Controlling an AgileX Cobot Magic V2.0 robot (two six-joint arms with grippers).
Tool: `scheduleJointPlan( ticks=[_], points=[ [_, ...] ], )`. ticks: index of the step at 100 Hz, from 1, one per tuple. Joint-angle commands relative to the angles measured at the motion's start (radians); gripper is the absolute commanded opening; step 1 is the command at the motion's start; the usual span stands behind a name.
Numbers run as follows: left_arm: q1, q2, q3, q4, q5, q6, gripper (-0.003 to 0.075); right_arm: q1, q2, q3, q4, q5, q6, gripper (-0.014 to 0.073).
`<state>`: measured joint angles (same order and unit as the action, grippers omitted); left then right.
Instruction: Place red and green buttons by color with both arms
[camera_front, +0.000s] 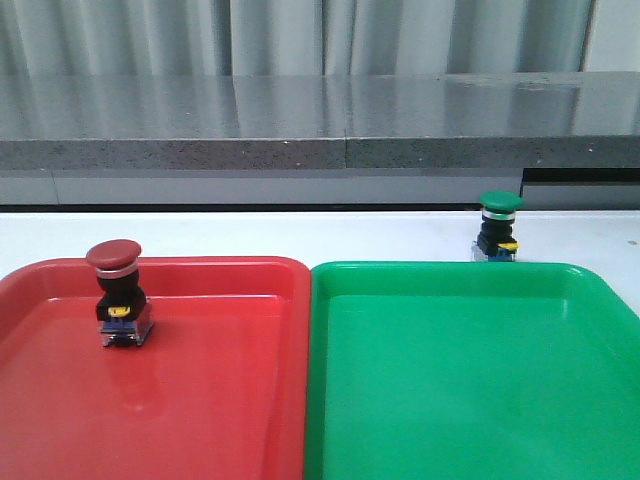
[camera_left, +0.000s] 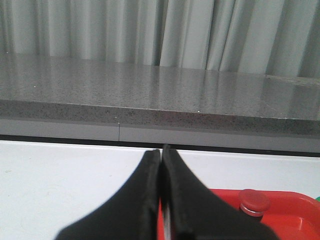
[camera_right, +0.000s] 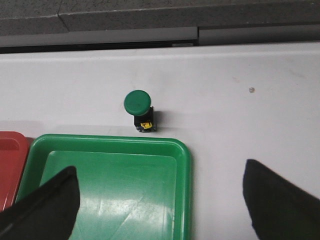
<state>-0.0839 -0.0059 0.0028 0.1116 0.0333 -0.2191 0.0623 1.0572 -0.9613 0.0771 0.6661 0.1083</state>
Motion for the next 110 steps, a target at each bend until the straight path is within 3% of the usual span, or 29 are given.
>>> scheduleJointPlan(
  ticks=[1,48,110],
  points=[
    [0.002,-0.03,0.04,0.001,-0.081,-0.003,-0.002,0.03,0.082,-0.107,0.007,-0.064,-0.01,0.0655],
    [0.002,-0.03,0.04,0.001,-0.081,-0.003,-0.002,0.06,0.525,-0.391,0.02,-0.018,-0.01,0.0655],
    [0.002,-0.03,0.04,0.001,-0.081,-0.003,-0.0019,0.092,0.735,-0.414,0.033,-0.098,-0.01,0.0655]
  ],
)
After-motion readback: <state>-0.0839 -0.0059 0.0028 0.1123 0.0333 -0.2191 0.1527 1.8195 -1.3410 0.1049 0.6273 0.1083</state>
